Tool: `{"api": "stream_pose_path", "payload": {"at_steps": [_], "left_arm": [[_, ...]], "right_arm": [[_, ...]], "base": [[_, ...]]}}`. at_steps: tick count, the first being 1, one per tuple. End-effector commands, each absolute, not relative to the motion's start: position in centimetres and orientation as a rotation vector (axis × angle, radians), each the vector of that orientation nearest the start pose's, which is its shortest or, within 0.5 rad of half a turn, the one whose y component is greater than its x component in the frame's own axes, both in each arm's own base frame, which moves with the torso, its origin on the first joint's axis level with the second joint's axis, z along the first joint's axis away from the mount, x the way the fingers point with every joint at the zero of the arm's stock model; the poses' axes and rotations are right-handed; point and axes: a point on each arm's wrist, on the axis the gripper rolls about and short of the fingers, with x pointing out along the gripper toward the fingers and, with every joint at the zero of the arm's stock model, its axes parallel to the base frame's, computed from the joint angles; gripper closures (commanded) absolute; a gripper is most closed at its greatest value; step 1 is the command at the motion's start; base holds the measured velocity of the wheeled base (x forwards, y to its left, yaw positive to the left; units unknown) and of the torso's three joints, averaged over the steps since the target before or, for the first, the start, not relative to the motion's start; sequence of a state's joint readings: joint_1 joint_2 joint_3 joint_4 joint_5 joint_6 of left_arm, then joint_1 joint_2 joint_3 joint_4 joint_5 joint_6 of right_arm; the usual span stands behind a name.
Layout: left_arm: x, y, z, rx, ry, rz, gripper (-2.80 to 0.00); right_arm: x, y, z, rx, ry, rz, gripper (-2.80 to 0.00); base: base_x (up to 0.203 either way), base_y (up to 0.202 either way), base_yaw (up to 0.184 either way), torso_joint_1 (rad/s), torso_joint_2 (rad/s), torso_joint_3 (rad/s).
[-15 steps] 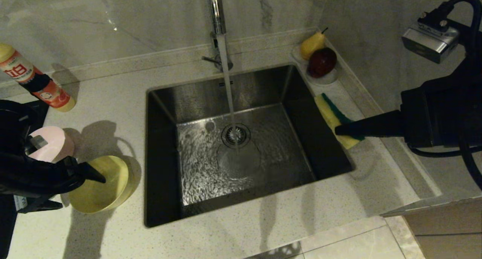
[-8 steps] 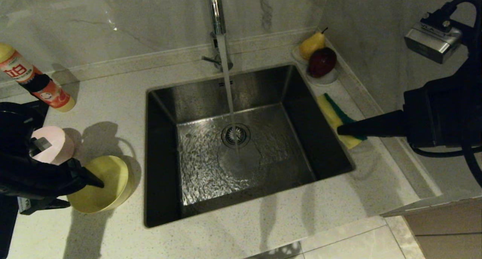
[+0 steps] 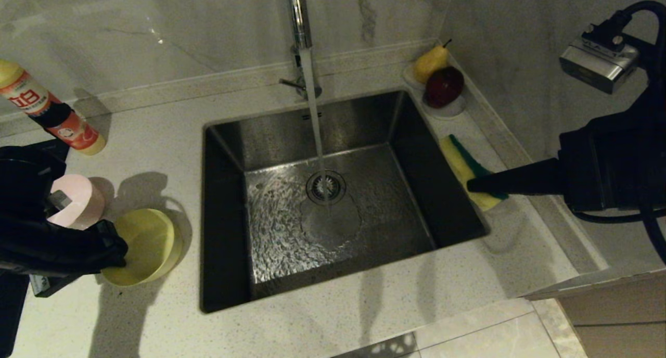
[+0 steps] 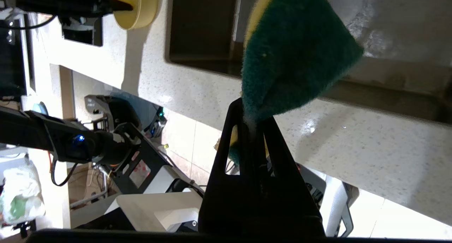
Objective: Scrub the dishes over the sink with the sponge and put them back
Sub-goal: Wash the bowl
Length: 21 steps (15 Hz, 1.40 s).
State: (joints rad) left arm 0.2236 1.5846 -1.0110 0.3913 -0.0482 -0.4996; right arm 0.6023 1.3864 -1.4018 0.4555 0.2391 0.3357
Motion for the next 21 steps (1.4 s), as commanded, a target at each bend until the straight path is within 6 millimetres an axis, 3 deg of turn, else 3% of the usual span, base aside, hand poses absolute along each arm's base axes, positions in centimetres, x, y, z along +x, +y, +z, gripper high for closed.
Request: {"api": "stream_pose_path", "payload": {"at_steps": [1,5,9,12,16,21], "left_arm": [[24.3,5.4,20.5,-0.653,0.817,0.407,0.00],[23.3,4.7,25.7,-0.760,0.637,0.288,0.00],[24.5,1.3,30.8,-0.812,0.567,0.135,0.00],[26.8,-3.4,30.8,-0.799,0.636,0.047,0.00],[30.2,-11.5,27.3,-0.650,0.713,0.098,0.00],[32.9,-16.2,26.0,-0.608,0.728,0.039,0.00]], "right_arm": [[17.2,12.5,32.7,0.228,0.592,0.742,0.00],[17.2,12.6,32.1,0.225,0.612,0.741,0.00],[16.5,12.3,32.5,0.225,0.596,0.759,0.00],[15.2,12.1,32.6,0.219,0.588,0.794,0.00],[14.8,12.1,32.7,0.215,0.581,0.808,0.00],[14.6,11.9,32.2,0.211,0.598,0.811,0.00]], "base": [[0.000,0.000,0.000,0.000,0.00,0.000],[0.000,0.000,0.000,0.000,0.00,0.000],[0.000,0.000,0.000,0.000,0.00,0.000],[0.000,0.000,0.000,0.000,0.00,0.000],[0.000,0.000,0.000,0.000,0.00,0.000],[0.000,0.000,0.000,0.000,0.00,0.000]]}}
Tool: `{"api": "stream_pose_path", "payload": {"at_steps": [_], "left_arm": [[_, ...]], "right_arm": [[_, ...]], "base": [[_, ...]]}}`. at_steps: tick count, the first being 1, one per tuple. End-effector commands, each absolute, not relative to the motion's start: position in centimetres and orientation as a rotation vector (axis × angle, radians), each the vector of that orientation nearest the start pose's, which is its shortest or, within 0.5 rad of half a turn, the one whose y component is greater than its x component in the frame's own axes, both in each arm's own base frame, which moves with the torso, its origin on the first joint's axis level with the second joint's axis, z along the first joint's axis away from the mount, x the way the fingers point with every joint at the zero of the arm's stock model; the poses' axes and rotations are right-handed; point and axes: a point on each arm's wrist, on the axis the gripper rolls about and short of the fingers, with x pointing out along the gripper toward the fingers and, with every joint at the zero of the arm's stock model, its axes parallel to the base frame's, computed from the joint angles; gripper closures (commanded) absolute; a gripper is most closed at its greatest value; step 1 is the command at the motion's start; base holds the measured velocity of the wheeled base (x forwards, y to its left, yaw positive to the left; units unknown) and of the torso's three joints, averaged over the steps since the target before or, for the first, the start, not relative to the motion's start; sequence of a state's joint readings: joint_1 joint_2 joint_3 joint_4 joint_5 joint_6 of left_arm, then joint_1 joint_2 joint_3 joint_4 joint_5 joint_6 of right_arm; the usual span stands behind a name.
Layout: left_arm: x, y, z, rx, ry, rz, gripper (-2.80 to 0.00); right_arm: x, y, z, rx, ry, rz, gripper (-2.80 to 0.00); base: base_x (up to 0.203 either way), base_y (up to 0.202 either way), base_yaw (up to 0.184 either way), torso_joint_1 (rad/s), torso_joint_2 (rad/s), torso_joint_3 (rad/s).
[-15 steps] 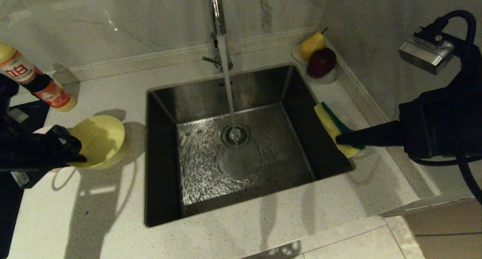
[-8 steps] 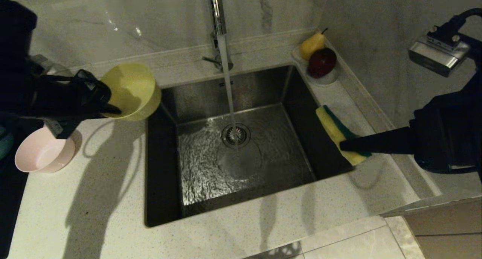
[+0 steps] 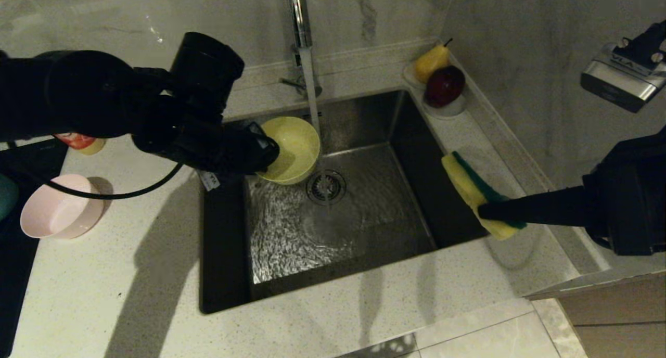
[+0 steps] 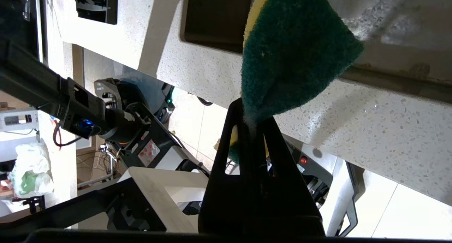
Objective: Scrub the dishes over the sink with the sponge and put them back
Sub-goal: Wash the bowl
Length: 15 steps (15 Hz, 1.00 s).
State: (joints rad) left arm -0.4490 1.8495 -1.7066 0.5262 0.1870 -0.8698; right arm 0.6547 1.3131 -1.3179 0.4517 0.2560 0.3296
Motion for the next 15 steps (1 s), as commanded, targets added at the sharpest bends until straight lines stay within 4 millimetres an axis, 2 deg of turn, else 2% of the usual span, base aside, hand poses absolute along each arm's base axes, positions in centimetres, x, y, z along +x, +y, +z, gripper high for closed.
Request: {"api": "stream_pose_path", "payload": {"at_steps": [1,5,15], "left_arm": [[33.4,-16.8,25.6,-0.603,0.734,0.035,0.00],[34.8,-17.9,24.1,-0.590,0.757,0.036,0.00],[34.4,-17.9,25.1,-0.604,0.736,0.022,0.00]], "right_arm": [[14.6,11.9,32.2,0.211,0.597,0.811,0.00],[14.5,11.9,32.1,0.215,0.605,0.813,0.00],[14.3,12.0,32.2,0.214,0.601,0.830,0.00]], "base": [[0.000,0.000,0.000,0.000,0.00,0.000],[0.000,0.000,0.000,0.000,0.00,0.000],[0.000,0.000,0.000,0.000,0.00,0.000]]}}
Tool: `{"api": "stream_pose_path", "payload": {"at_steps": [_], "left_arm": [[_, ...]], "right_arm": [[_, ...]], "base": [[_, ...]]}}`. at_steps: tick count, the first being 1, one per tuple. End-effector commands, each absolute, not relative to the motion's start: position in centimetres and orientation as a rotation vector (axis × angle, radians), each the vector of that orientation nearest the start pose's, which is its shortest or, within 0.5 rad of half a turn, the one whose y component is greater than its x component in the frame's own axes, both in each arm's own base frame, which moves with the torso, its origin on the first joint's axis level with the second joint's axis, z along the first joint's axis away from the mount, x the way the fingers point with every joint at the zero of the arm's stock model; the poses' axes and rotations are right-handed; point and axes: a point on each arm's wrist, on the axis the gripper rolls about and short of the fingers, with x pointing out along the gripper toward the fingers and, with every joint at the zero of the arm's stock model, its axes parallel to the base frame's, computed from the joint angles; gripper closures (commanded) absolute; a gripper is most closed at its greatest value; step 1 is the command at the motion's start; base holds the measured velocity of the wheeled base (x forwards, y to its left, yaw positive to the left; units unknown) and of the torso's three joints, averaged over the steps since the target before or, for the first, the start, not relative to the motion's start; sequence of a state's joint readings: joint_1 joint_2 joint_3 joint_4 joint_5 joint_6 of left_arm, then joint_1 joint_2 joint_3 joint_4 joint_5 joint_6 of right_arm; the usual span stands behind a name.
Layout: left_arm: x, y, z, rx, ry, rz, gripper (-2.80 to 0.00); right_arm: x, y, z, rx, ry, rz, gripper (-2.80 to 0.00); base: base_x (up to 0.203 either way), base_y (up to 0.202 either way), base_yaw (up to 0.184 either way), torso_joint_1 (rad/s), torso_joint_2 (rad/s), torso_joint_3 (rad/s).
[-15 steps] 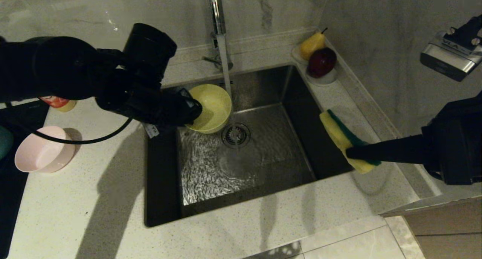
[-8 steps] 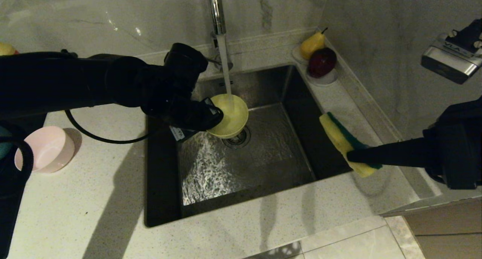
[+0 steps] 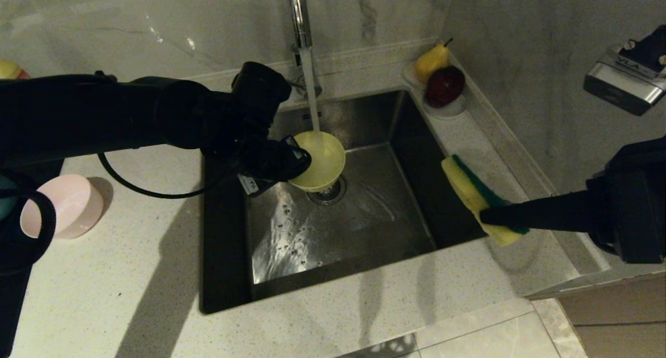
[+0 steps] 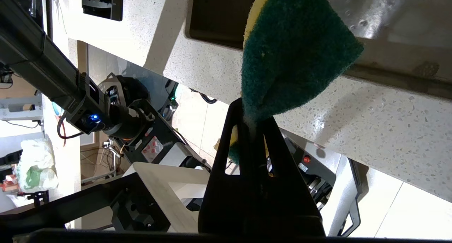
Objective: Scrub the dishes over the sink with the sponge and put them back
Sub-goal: Wash the bowl
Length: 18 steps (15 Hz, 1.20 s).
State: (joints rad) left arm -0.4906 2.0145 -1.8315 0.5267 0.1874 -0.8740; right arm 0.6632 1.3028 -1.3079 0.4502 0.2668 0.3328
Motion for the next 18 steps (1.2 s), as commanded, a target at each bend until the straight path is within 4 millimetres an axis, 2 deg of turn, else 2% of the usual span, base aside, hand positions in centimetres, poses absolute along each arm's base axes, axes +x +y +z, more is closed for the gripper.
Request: {"api": "stream_pose_path", "payload": {"at_steps": [1,5,9,12,18], "left_arm": [[34.2,-17.8,25.2,-0.606,0.733,0.020,0.00],[33.2,-17.3,26.4,-0.614,0.712,0.008,0.00],[30.7,-15.9,28.4,-0.607,0.662,-0.002,0.00],[29.2,-14.4,29.8,-0.548,0.552,0.007,0.00],[27.3,-11.7,29.2,-0.355,0.229,-0.068,0.00]], "right_arm": [[14.3,11.9,32.2,0.214,0.602,0.827,0.00],[14.2,11.8,32.1,0.215,0.602,0.828,0.00],[14.2,11.8,32.0,0.215,0.604,0.827,0.00],[14.0,11.7,31.9,0.214,0.606,0.828,0.00],[13.7,11.5,32.0,0.217,0.601,0.829,0.00]], "base": [[0.000,0.000,0.000,0.000,0.00,0.000],[0.000,0.000,0.000,0.000,0.00,0.000],[0.000,0.000,0.000,0.000,0.00,0.000],[0.000,0.000,0.000,0.000,0.00,0.000],[0.000,0.000,0.000,0.000,0.00,0.000]]}}
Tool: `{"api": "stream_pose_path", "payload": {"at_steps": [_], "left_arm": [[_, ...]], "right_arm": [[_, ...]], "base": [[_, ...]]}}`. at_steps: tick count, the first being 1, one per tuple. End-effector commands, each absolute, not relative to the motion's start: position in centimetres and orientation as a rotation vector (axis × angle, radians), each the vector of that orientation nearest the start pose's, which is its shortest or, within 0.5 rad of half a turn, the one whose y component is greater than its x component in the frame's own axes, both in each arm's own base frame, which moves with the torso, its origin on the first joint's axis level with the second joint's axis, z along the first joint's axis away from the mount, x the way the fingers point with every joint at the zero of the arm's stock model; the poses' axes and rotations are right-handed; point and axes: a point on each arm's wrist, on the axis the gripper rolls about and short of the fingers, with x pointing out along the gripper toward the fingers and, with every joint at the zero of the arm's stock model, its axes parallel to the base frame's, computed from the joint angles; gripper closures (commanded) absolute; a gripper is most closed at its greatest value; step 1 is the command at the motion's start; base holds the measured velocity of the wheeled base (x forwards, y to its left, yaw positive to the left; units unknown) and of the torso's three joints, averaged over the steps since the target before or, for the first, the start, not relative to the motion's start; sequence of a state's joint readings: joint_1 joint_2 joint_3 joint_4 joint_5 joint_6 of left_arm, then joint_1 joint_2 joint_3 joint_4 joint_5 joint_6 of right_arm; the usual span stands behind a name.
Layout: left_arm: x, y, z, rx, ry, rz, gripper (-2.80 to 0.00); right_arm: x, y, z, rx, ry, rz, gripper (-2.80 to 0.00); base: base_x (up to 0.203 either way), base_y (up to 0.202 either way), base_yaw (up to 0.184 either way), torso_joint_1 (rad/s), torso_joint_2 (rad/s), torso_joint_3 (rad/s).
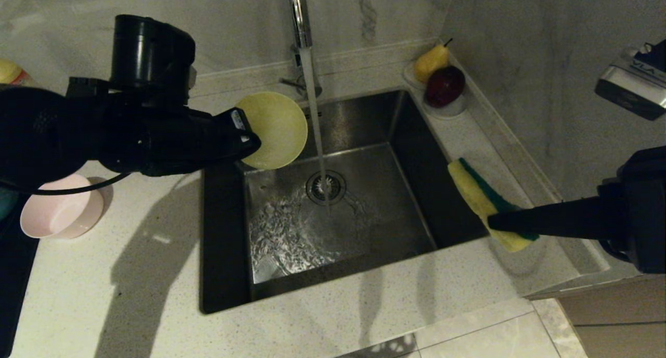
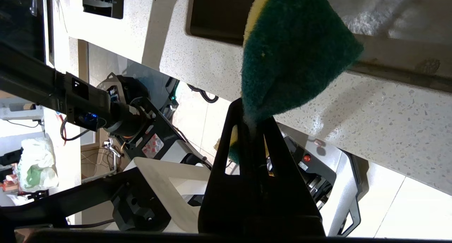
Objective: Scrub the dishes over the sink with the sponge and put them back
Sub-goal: Wash the bowl
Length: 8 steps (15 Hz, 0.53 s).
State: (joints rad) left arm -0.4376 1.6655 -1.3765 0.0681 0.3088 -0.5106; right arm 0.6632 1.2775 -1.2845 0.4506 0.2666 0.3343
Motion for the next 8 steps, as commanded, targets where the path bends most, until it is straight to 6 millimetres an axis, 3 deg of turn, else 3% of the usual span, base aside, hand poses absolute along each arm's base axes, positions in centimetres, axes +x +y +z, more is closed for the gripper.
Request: {"api": "stream_pose_path", "payload": {"at_steps": [1,4,8], "left_arm": [[27.0,-11.3,29.0,-0.313,0.144,-0.086,0.00],[26.4,-10.2,28.9,-0.209,-0.113,-0.099,0.00],[25.1,-9.3,29.3,-0.152,-0.250,-0.173,0.00]], "right_arm": [[13.7,11.5,32.0,0.217,0.604,0.827,0.00],[13.8,11.6,31.7,0.214,0.615,0.827,0.00],[13.9,11.6,31.7,0.214,0.616,0.827,0.00]], "base": [[0.000,0.000,0.000,0.000,0.00,0.000],[0.000,0.000,0.000,0.000,0.00,0.000],[0.000,0.000,0.000,0.000,0.00,0.000]]}}
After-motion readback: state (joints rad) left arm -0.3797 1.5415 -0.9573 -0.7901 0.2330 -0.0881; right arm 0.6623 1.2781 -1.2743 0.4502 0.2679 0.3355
